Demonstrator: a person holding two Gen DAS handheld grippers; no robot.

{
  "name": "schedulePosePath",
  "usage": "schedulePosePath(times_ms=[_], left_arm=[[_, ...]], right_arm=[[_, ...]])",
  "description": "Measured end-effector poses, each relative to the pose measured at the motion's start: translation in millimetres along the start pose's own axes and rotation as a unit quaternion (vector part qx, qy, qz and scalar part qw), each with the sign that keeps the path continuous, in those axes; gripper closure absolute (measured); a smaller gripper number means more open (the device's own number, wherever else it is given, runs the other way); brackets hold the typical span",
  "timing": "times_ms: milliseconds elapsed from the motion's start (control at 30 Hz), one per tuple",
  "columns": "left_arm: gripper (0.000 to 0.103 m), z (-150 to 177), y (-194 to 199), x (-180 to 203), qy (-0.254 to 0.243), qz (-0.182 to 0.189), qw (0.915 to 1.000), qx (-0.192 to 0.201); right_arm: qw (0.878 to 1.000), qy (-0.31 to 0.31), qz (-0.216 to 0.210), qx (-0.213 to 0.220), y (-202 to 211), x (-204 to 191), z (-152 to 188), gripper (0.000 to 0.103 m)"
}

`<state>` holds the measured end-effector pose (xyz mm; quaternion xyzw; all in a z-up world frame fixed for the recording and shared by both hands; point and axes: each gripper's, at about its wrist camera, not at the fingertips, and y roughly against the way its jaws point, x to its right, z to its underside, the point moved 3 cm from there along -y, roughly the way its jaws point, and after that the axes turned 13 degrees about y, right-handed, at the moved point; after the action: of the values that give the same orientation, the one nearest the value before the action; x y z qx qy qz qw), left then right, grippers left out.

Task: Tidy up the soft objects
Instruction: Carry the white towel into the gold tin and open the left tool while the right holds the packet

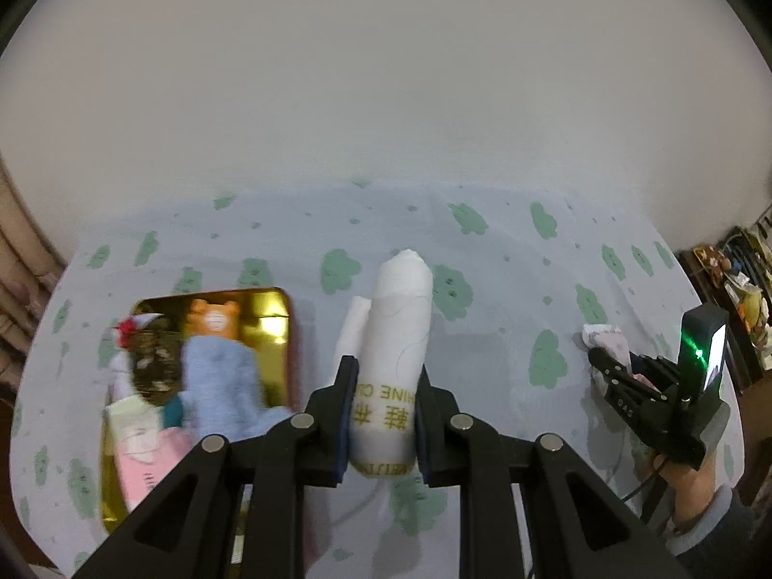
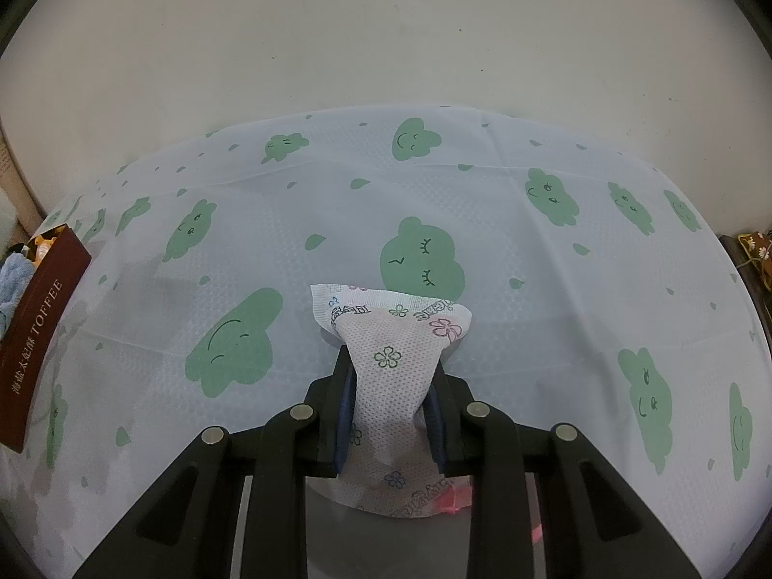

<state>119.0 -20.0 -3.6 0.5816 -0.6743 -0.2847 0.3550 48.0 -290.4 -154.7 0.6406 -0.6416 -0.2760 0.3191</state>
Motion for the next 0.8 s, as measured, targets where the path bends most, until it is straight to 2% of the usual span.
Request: schedulePosePath(times_ms=[233, 433, 533, 800], left_arm=[[0.082, -15, 25, -46, 0.019, -0.039, 0.9986, 0.031], [0.082, -31, 27, -97, 0.041, -0.096, 0.9934, 0.049], [0.082, -33, 21, -114, 0.046, -0.115, 0.9912, 0.046], [0.082, -24, -2, -144, 0.076, -0.134, 0.9879, 0.020]], right_arm=[[1.000, -0.001, -0.001, 0.000, 0, 0, 0, 0.076], [1.000, 0.000, 0.000, 0.000, 0, 1, 0, 0.076], [1.000, 0.000, 0.000, 0.000, 0, 1, 0, 0.076], [1.000, 0.001, 0.001, -0.001, 0, 1, 0, 0.077]])
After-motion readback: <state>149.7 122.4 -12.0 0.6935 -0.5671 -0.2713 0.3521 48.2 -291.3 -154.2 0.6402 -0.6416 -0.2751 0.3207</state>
